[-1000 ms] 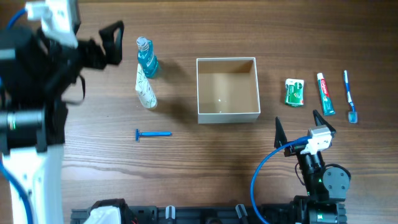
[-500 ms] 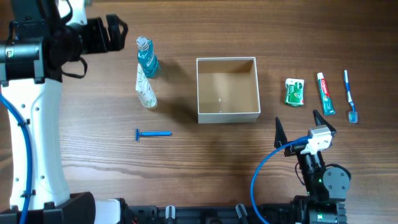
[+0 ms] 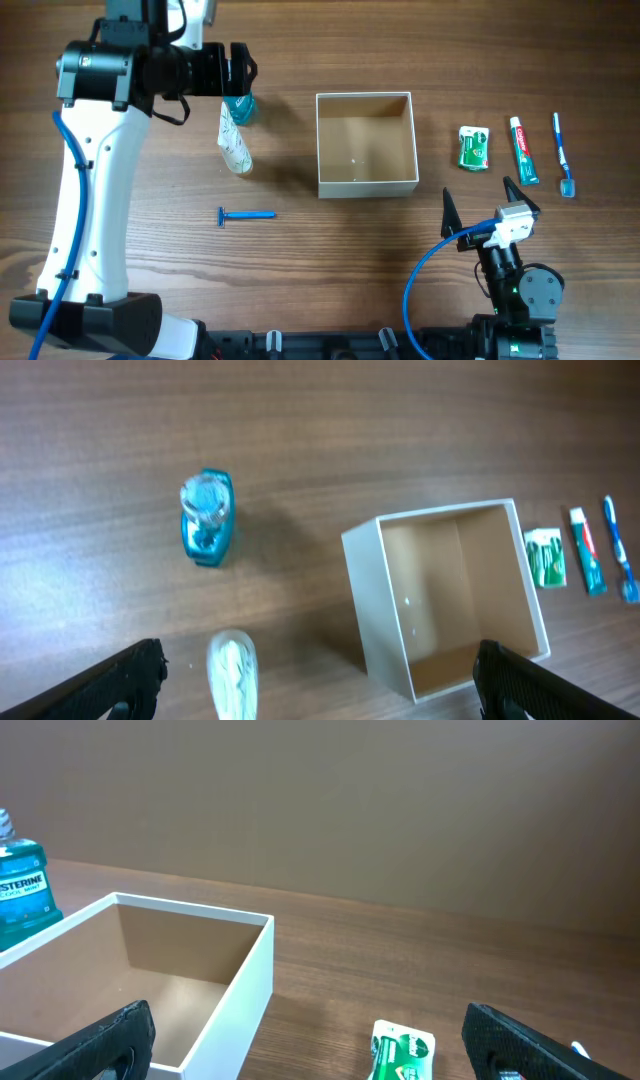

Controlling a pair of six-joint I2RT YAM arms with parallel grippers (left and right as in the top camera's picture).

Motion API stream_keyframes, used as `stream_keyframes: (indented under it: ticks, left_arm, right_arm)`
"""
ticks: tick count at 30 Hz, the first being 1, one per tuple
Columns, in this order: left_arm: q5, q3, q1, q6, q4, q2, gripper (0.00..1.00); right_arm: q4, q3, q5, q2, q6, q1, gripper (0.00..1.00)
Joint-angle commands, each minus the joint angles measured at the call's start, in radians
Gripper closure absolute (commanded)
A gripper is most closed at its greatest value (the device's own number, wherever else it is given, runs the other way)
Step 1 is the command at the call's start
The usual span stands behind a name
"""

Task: Pack container
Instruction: 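Raise the left arm and move the left gripper over the white Pantene tube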

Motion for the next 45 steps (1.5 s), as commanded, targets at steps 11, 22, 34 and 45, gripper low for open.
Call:
stream_keyframes:
  ticks: [11,22,34,45]
  left_arm:
    - [-0.212,0.017,0.002,-0.352,-0.133,0.045,0.00]
    - [-0.189,0.016,0.002,-0.343,-0.193,0.129,0.00]
    - [-0.156,0.015,0.002,-0.093,-0.265,0.137,0.00]
    - [-0.156,0.015,0.000,-0.092,-0.265,0.243,0.00]
  right_arm:
    - [0.003,-0.001,0.012,-0.005,0.007,-0.002,0.00]
    - [0.003,-0.001,0.012,-0.005,0.008,-0.002,0.00]
    - [0.003,-0.001,0.012,-0.005,0.008,-0.002,0.00]
    - [0.003,-0.001,0.012,-0.005,0.008,-0.002,0.00]
